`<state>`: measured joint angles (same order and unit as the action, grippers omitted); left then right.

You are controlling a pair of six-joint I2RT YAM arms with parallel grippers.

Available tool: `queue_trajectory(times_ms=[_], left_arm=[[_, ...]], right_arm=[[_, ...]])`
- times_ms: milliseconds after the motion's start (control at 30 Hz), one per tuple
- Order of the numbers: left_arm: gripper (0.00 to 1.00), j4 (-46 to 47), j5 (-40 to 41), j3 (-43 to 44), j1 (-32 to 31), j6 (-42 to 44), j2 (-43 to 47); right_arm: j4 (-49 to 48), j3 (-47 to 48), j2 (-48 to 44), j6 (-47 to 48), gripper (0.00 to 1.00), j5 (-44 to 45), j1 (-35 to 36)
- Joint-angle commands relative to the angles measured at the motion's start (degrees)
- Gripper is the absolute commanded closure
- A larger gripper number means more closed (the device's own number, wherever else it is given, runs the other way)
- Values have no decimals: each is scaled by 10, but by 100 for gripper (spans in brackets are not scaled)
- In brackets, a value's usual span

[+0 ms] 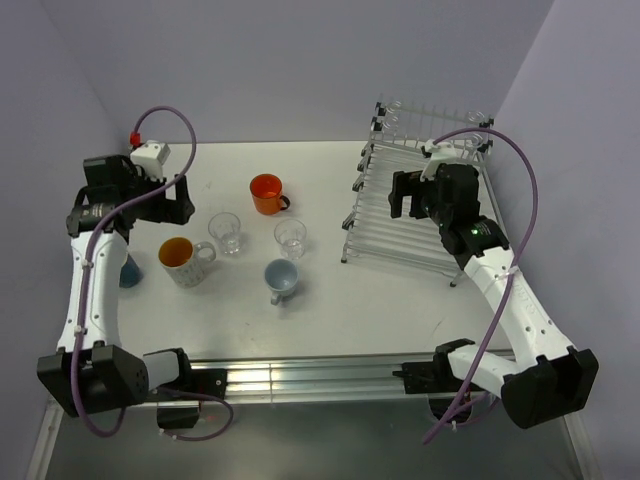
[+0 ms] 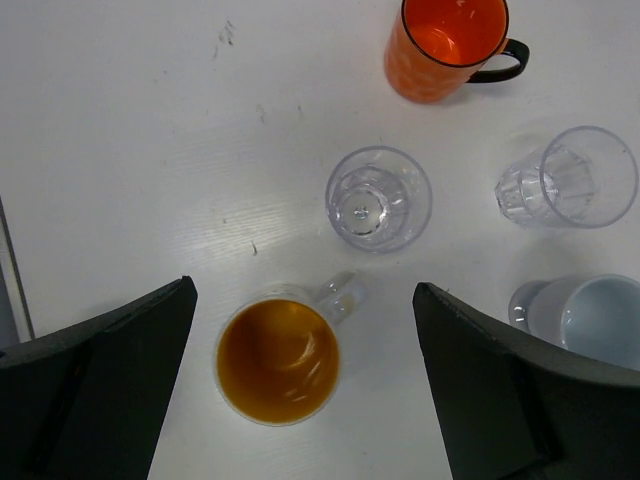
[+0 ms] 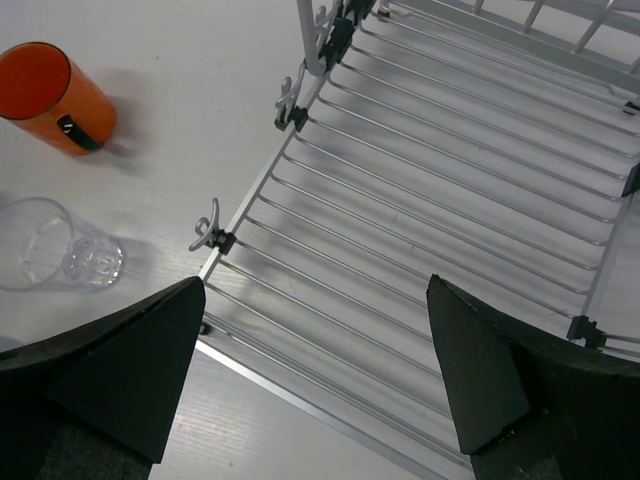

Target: Load the cups into the dish rack

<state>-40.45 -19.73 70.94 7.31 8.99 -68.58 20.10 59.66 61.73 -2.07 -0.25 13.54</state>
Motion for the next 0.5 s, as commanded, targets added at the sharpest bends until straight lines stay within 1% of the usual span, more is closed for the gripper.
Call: queue_trajectory(times_ms=[0, 100, 167, 200, 300, 367, 467], left_arm=[[1, -80, -95, 65, 36, 120, -36], [2, -119, -88, 89, 53, 163, -60], [1, -133, -83, 96, 70, 175, -75], [1, -139, -67, 102, 74, 175, -84], [1, -184, -81, 119, 98, 207, -128], [1, -184, -60, 119, 102, 198, -153], [4, -180, -37, 94, 111, 205, -167]], right_arm=[[-17, 14, 8, 0, 0, -10, 2], [-19, 15, 10, 0, 0, -14, 2], [-21, 14, 10, -1, 0, -17, 2], [-20, 15, 11, 0, 0, -17, 2], [-16, 17, 14, 0, 0, -19, 2], [-16, 18, 14, -3, 0, -18, 2], [-16, 17, 14, -3, 0, -18, 2]])
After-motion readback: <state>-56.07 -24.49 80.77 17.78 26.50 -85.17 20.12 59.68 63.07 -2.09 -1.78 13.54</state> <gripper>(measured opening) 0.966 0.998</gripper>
